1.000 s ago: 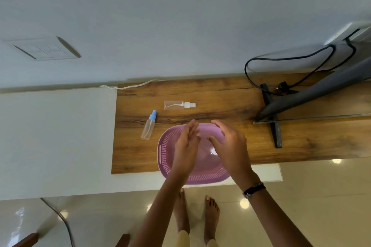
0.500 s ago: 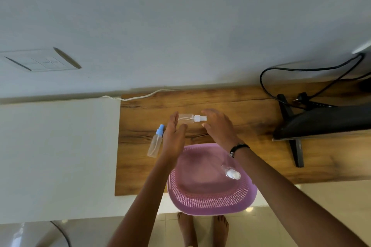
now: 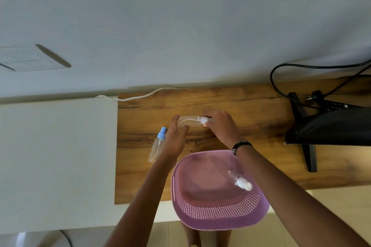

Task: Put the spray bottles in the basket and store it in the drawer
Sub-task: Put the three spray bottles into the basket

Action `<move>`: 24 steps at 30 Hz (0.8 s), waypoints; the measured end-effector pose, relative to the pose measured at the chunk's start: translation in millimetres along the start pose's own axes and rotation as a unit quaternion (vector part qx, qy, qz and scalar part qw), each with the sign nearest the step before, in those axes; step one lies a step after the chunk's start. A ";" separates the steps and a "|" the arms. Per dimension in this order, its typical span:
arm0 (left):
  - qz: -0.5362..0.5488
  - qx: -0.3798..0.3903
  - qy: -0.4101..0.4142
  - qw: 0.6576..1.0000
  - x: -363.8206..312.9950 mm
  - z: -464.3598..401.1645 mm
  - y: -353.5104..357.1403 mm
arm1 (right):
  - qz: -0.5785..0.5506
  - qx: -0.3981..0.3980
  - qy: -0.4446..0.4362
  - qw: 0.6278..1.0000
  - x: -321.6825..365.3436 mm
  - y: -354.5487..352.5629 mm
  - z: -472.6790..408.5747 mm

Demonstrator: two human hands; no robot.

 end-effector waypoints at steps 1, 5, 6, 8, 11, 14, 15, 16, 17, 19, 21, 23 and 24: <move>0.005 -0.001 0.003 1.000 -0.4 0.4 0.5 | -0.006 -0.001 0.002 1.000 -0.3 -1.7 0.1; 0.030 -0.007 0.024 0.999 -10.0 6.6 1.7 | -0.026 -0.031 -0.005 0.999 2.9 -15.7 4.1; 0.035 -0.007 0.031 0.999 -13.1 10.2 1.3 | -0.034 -0.042 -0.009 0.998 4.6 -21.3 7.1; 0.048 -0.004 0.050 0.998 -19.4 19.0 0.0 | -0.048 -0.067 -0.023 0.996 10.5 -36.0 16.7; 0.066 -0.002 0.075 0.995 -27.4 38.0 0.6 | -0.074 -0.102 -0.057 0.990 20.8 -61.5 36.6; 0.096 0.007 0.093 0.991 -31.6 65.0 2.2 | -0.116 -0.116 -0.070 0.984 29.6 -85.1 63.5; 0.110 0.014 0.095 0.989 -31.0 73.5 3.0 | -0.132 -0.118 -0.072 0.981 32.0 -91.0 73.1; 0.124 0.020 0.095 0.987 -29.9 82.3 5.0 | -0.148 -0.122 -0.074 0.979 35.3 -97.3 84.3; 0.137 0.023 0.091 0.986 -28.4 92.6 7.7 | -0.163 -0.128 -0.075 0.975 38.9 -103.7 97.2; 0.147 0.025 0.071 0.986 -20.3 110.5 14.3 | -0.199 -0.141 -0.067 0.968 43.2 -111.6 122.0; 0.132 0.040 0.053 0.989 -8.2 126.3 22.8 | -0.231 -0.145 -0.058 0.960 45.2 -112.9 145.7; 0.117 0.055 0.036 0.991 4.8 141.4 31.0 | -0.230 -0.149 -0.053 0.960 45.2 -107.7 167.8; 0.109 0.063 0.032 0.992 9.0 147.9 34.7 | -0.220 -0.155 -0.048 0.962 44.3 -103.0 176.3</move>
Point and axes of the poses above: each hand's wrist, its own z-axis away from the middle knuckle, its own y-axis out of the palm, x = y × z, the point moved 5 cm from there along -z, towards the middle knuckle, and after that the axes turned 2 degrees about x, right-handed, at the moved point
